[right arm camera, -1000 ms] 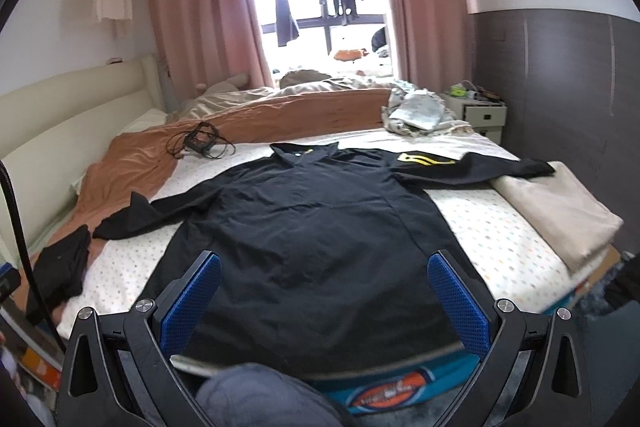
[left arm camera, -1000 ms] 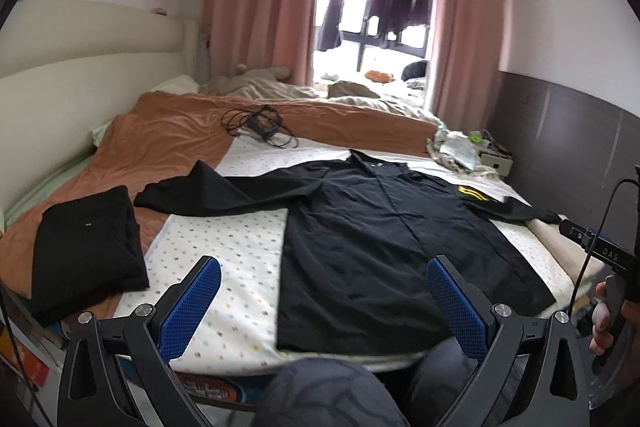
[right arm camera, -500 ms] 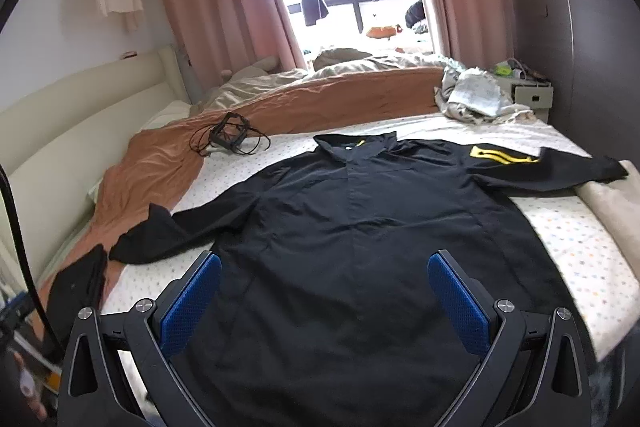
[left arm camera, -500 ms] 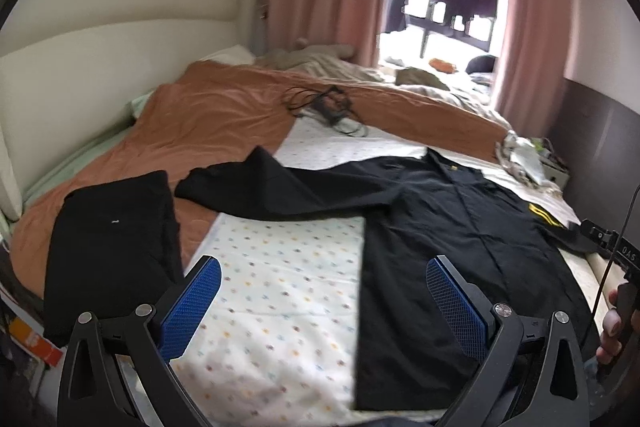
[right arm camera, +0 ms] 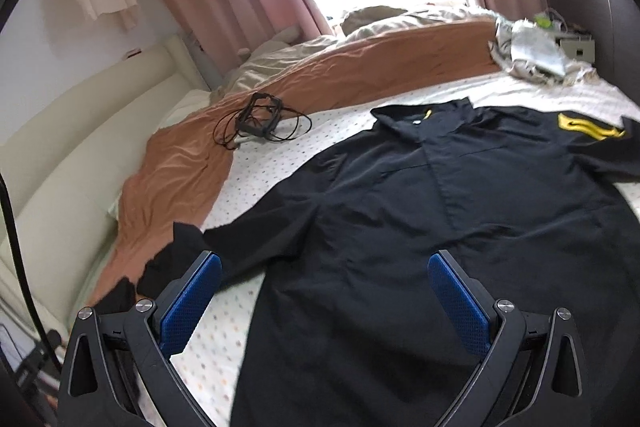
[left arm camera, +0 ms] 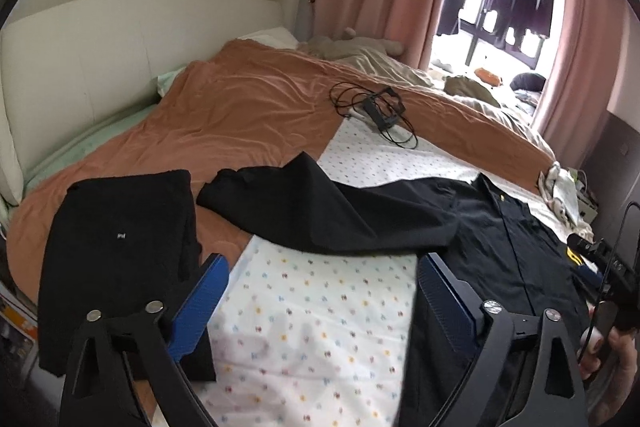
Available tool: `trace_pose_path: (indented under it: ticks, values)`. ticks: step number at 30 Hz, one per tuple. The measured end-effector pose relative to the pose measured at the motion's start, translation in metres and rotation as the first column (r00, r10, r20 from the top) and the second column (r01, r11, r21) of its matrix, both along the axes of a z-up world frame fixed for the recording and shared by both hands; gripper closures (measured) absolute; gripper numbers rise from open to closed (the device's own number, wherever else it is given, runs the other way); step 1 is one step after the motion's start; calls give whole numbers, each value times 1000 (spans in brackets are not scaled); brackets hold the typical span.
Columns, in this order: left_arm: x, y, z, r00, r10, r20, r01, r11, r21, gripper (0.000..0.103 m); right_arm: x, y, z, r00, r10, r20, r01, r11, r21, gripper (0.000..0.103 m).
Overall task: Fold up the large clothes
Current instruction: 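Reach the left gripper to the plain black sleeve and grasp its cuff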
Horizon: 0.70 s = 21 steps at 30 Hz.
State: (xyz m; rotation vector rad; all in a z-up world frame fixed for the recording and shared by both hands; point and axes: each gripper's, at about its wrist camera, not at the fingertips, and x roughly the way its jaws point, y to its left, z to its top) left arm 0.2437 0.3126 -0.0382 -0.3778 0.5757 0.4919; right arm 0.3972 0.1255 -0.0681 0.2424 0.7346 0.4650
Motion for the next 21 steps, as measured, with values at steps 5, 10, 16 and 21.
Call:
trace_pose_path:
  ticks: [5, 10, 16, 21]
  values:
    - [23, 25, -2, 999, 31, -23, -31, 999, -12, 16, 35, 20, -14, 999, -11, -46, 12, 1000, 16, 0]
    - [46, 56, -13, 997, 64, -46, -68, 995, -76, 27, 63, 39, -31, 997, 13, -80, -12, 1000, 20, 0]
    - [75, 94, -40, 986, 127, -110, -142, 980, -142, 36, 93, 65, -54, 993, 6, -118, -10, 999, -36, 0]
    - [97, 125, -78, 967, 165, -194, -205, 956, -212, 44, 111, 88, -67, 989, 51, -141, -62, 995, -74, 2]
